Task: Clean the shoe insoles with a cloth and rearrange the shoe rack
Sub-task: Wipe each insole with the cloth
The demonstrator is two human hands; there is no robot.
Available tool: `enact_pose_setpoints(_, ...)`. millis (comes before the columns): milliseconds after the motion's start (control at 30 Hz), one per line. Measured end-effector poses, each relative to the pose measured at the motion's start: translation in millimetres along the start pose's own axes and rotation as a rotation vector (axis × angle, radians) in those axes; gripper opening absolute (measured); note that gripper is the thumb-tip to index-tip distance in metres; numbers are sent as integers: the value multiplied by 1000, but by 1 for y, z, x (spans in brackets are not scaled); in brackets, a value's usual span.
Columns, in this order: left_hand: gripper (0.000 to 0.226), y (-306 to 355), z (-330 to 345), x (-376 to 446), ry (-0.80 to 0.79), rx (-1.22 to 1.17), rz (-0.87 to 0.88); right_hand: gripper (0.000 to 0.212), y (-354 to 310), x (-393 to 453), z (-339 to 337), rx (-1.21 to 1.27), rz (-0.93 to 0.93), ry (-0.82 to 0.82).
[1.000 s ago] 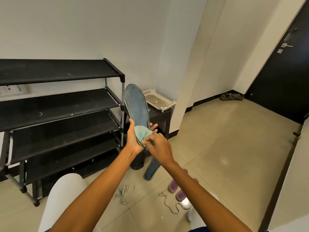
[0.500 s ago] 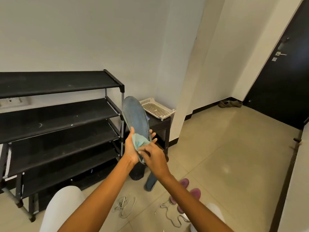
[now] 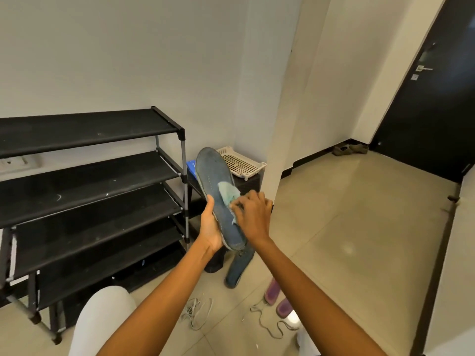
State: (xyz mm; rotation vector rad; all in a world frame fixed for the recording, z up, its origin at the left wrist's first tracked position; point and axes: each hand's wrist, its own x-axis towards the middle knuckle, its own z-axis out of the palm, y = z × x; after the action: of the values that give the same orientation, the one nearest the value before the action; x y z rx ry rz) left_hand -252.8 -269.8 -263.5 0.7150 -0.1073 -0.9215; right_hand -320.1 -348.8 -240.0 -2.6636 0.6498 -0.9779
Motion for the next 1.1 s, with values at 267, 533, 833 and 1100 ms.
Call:
enact_pose_setpoints(267, 45, 25, 7, 4, -103, 31, 33, 10, 6, 4, -12, 210, -177, -102)
enact_pose_setpoints(533, 88, 22, 9, 8, -94, -44, 38, 20, -13, -24, 1, 166, -292, 62)
enact_pose_setpoints(833, 80, 14, 27, 7, -86, -37, 26, 28, -6, 8, -9, 91, 41, 50)
enact_pose_setpoints(1100, 56, 19, 7, 11, -65, -26, -20, 14, 2, 4, -25, 178, -138, -34)
